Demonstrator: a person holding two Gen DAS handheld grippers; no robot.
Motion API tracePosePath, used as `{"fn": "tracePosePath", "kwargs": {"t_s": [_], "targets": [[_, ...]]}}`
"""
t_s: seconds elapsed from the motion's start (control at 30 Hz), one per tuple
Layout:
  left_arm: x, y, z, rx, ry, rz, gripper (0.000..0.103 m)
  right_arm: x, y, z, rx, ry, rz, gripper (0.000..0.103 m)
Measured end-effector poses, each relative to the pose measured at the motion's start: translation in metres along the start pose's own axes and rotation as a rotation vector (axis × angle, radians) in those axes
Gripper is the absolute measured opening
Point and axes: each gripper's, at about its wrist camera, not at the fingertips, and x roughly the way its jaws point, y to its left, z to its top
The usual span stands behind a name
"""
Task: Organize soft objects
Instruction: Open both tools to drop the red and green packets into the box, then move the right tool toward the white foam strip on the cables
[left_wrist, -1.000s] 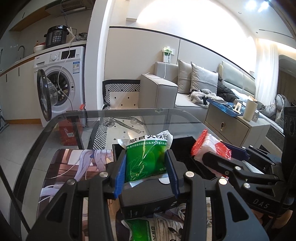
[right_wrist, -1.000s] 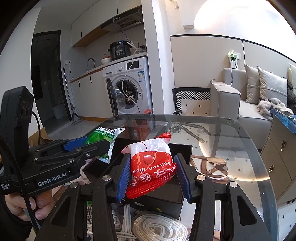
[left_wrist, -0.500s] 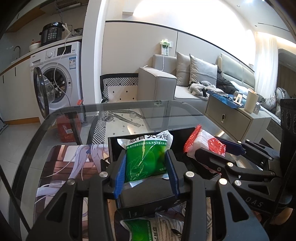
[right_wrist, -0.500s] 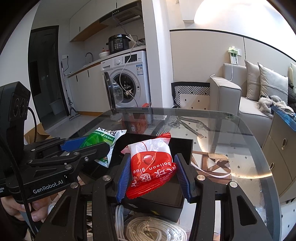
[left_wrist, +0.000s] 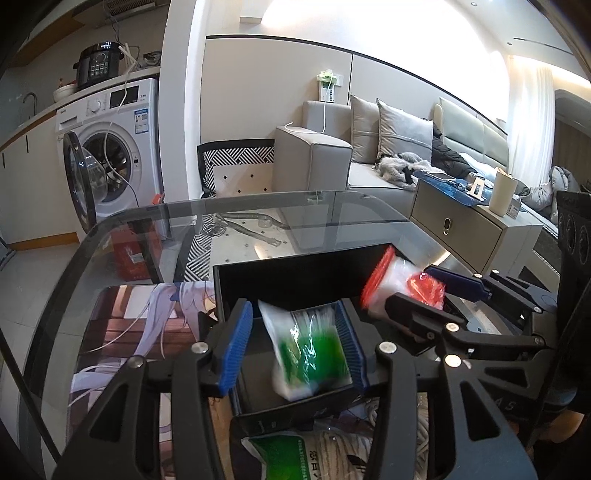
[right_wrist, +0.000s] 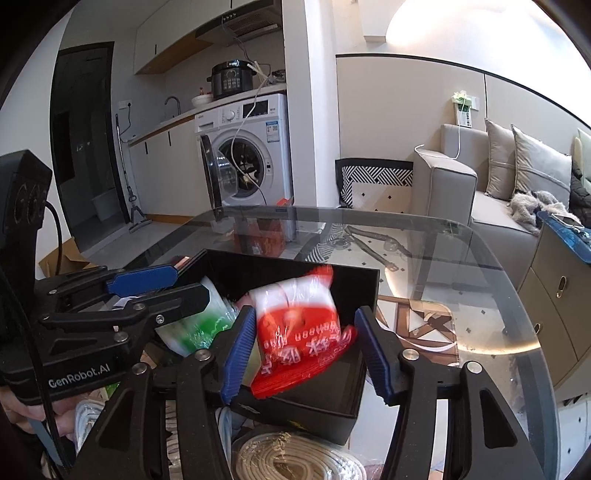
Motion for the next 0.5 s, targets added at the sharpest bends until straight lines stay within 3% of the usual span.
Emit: {"fn": "tracePosePath", "kwargs": {"t_s": [0.03,0.1,0.17,0.23,0.27,0.5], "targets": [[-0.002,0.000,0.000,0.001,-0.002,0.002,0.058,-0.004,0.000,0.000,-0.002,-0.008,-0.009,0.078],[-0.006,0.002,-0.001,0.004,-0.011,0.009,0.063,-0.012,-0.002,0.001,-0.007,-0.033,-0.028,0.089],[-0.011,0.004,-0.001,0.002,-0.013,-0.005,0.069,-0.021,-0.004,0.001,-0.002,-0.041,-0.039,0.090],[-0.017,0.007,-0.001,-0.015,-0.012,-0.012,0.095,-0.030,-0.007,0.000,0.009,-0.035,-0.037,0.100],[-0.020,0.009,-0.001,-0.022,-0.018,-0.008,0.100,-0.035,-0.008,-0.001,0.016,-0.039,-0.037,0.100],[-0.044,0.017,-0.004,-0.024,-0.046,-0.003,0.103,-0.067,-0.012,-0.012,0.063,-0.028,-0.037,0.102]]}}
